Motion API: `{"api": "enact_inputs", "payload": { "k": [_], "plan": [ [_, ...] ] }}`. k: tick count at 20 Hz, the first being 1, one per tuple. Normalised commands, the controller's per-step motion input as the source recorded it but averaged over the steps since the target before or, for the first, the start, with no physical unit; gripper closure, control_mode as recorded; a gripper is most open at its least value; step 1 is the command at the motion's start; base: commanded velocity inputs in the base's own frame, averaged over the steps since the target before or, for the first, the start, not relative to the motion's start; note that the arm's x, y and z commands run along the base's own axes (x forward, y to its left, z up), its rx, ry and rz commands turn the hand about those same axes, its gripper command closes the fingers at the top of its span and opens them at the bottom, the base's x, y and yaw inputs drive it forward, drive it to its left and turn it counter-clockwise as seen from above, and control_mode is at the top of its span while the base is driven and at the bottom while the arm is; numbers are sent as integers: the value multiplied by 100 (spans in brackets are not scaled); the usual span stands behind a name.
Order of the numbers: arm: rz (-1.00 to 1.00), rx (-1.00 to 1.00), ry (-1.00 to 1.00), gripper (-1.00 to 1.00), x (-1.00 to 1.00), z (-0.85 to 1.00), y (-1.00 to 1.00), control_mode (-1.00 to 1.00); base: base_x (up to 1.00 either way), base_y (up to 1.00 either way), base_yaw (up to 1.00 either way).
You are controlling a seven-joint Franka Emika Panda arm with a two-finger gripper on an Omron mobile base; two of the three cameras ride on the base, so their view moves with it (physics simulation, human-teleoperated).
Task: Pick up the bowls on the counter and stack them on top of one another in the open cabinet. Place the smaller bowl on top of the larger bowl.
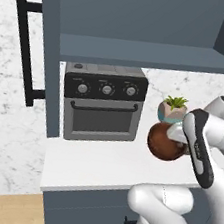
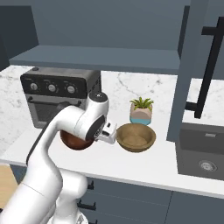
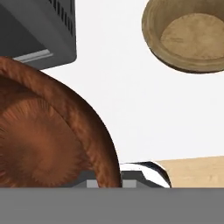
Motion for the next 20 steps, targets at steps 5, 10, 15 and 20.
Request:
{"api": "enact_inputs", "payload": {
  "k": [5,10,15,20],
  "plan": [
    [-24,0,0,100,94,2,-79,-100,0,0,0],
    [-25,0,7,100,95,-4,-100,-100,0,0,0],
    [-34,0,13,100,79,-39,-86,-100,0,0,0],
    [-28,0,7,100,51,-55,-29,-100,0,0,0]
  ]
}}
